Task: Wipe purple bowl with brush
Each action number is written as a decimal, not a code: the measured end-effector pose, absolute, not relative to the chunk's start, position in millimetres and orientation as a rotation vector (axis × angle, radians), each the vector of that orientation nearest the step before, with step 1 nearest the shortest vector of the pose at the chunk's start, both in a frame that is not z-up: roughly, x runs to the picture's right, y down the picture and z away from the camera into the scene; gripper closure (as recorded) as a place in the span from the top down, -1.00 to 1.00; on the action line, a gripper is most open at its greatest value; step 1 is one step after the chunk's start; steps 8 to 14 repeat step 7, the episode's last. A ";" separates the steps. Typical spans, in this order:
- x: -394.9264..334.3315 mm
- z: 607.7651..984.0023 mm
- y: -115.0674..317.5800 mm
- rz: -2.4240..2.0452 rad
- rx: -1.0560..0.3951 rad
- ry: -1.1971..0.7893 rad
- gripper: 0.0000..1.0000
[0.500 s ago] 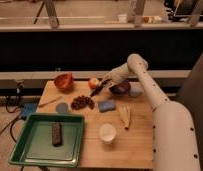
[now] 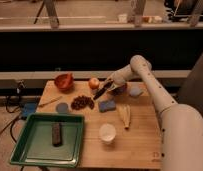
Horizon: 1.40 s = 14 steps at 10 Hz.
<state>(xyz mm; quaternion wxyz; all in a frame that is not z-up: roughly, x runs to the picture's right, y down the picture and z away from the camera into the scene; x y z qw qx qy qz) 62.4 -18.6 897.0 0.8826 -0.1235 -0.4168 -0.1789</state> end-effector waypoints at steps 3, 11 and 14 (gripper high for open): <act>89.6 886.9 -24.1 -0.344 -0.231 -0.837 -1.00; 99.7 876.3 -32.3 -0.337 -0.196 -0.816 -1.00; 99.7 876.3 -32.3 -0.337 -0.196 -0.816 -1.00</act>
